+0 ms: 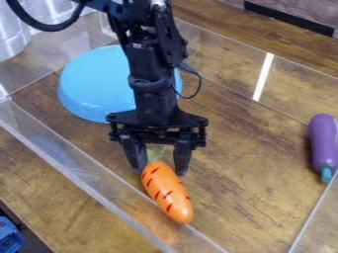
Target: Move the carrot to the right side
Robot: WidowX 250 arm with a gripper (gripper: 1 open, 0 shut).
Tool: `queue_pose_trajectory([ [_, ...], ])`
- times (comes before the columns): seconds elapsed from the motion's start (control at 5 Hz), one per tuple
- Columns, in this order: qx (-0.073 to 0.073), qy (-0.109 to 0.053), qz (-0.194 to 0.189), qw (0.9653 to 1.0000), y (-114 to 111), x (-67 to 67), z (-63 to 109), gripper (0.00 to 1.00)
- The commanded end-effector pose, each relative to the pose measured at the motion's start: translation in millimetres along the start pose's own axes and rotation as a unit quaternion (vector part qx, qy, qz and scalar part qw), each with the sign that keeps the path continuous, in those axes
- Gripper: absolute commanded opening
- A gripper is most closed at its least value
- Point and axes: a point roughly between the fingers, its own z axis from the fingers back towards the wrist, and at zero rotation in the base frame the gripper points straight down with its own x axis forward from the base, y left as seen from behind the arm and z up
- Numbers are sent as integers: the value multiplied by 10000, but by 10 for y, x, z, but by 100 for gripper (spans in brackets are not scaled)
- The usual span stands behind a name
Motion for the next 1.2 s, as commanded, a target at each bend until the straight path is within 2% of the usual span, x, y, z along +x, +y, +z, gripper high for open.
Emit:
queue_pose_trajectory([
  [0.0, -31, -173, 25, 9998, 69, 39, 127, 0],
  [0.2, -18, -189, 3, 9998, 90, 34, 160, 100],
  [1.0, -110, -263, 1, 9996, 8, 83, 184, 100],
])
